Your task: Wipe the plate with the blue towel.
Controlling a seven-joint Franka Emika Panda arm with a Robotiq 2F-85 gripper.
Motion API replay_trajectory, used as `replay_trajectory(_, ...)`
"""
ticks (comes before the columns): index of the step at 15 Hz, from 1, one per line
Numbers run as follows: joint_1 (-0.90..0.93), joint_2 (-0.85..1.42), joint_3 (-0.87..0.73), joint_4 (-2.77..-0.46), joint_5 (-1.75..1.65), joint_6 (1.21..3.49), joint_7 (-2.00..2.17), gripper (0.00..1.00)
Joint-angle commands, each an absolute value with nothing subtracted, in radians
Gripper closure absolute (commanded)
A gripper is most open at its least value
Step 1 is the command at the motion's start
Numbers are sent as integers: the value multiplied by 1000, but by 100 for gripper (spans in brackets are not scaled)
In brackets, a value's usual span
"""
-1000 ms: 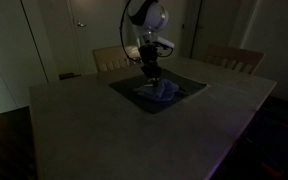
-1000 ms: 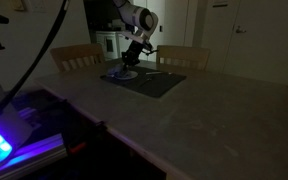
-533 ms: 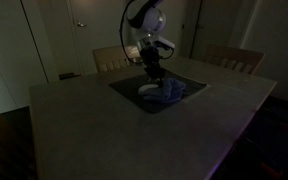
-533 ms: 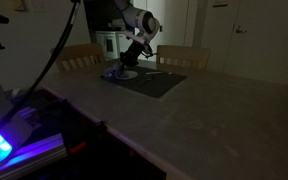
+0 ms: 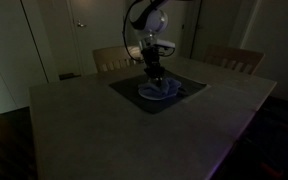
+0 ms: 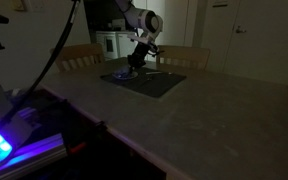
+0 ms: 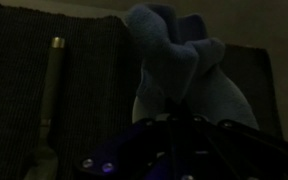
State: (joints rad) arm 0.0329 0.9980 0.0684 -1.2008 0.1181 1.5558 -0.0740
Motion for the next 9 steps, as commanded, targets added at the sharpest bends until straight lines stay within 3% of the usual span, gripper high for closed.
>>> replay_trajectory(1, 59, 973, 49, -1231, 67, 1669, -61, 99)
replay_trajectory(9, 85, 979, 87, -1240, 30, 1764, -145, 99)
